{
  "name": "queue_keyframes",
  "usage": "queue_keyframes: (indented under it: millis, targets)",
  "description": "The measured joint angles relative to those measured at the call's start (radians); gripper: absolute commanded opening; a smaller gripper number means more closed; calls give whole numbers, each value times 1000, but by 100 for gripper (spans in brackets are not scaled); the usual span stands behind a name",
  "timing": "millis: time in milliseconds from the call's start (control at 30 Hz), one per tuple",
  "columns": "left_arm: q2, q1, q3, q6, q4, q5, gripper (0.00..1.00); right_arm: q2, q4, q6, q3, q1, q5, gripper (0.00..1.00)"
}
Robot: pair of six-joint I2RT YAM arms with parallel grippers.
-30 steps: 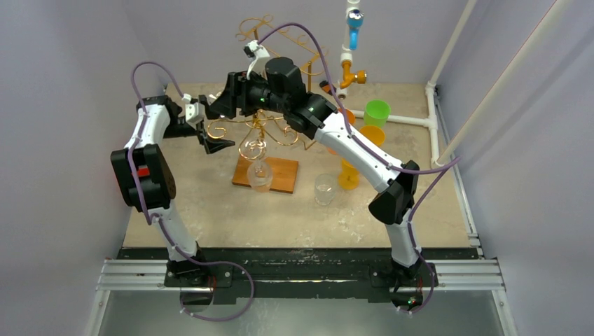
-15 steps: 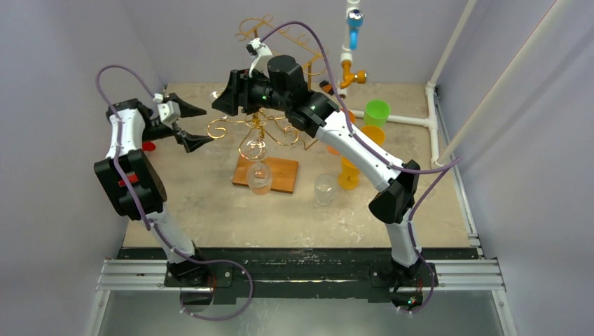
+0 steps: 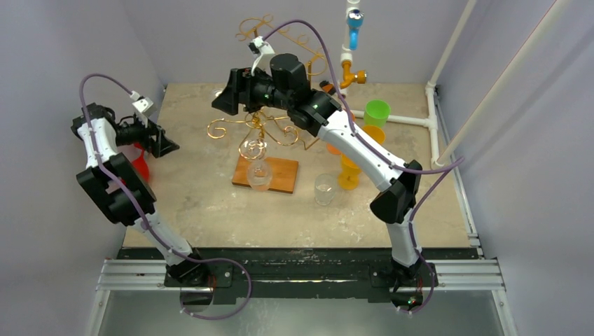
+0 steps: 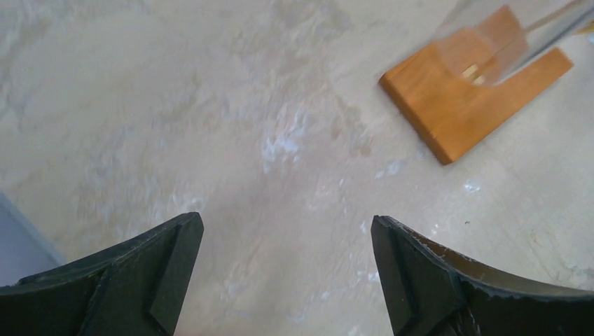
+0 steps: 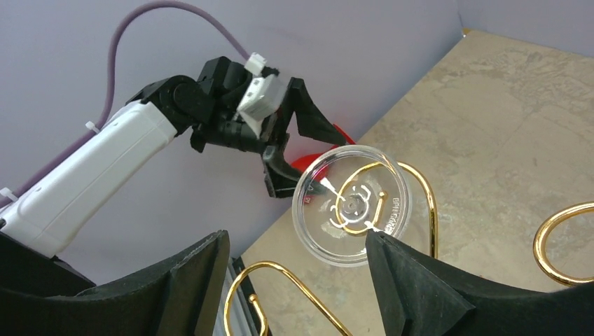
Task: Place the wine glass upside down on the wine glass rack
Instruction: Place the wine glass at the wine rack.
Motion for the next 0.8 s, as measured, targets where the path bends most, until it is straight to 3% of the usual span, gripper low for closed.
queue_keyframes:
  millis: [167, 333, 467, 600, 800]
  targets:
    - [-82, -40, -99, -410, 303, -341, 100, -25, -10, -9, -20, 0, 0, 99]
    - [-169, -159, -111, -588, 455, -739, 100, -50, -39, -14, -36, 0, 0, 99]
    - [-275, -179, -220, -656, 581, -950, 100, -63, -55, -18, -39, 0, 0, 99]
    - [-362, -114, -325, -718, 611, -1043, 100, -92, -62, -26, -71, -1, 0, 99]
    - [-311, -48, -325, -760, 620, -1136, 96, -147, -57, -32, -126, -6, -12, 99]
